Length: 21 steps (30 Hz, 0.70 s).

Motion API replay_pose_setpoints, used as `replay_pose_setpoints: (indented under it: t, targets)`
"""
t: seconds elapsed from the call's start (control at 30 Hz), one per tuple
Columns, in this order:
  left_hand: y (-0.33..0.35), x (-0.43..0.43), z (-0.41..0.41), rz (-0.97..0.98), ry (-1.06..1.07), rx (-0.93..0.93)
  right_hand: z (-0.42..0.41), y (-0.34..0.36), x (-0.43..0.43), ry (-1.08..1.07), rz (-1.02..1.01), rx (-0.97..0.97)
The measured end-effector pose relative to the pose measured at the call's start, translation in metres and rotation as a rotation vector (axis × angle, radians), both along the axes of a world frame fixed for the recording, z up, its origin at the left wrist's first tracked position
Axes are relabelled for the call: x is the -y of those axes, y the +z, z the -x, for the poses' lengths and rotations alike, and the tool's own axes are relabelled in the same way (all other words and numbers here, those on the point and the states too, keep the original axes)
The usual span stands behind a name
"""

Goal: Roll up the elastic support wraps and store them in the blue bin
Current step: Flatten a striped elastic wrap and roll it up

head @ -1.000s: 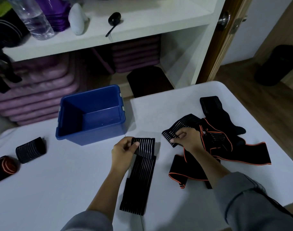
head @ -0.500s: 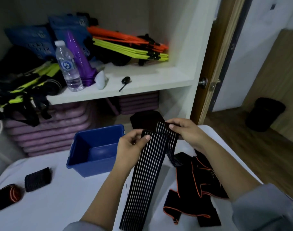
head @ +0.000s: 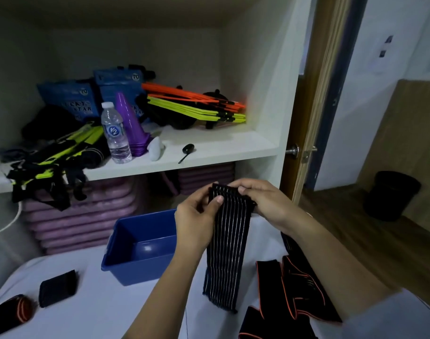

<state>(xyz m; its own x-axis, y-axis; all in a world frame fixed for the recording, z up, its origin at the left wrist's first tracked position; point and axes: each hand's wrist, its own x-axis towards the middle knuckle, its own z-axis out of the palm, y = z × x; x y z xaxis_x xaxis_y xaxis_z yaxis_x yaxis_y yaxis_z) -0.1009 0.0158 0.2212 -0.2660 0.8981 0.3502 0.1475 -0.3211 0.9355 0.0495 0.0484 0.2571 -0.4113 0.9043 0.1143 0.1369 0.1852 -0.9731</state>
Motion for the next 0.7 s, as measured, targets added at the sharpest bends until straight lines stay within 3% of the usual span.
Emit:
replay_pose_setpoints:
  t: [0.7]
  targets:
    - [0.023,0.017,0.061,-0.125,0.112,-0.329,0.067,0.02,0.026,-0.048,-0.162,0.254]
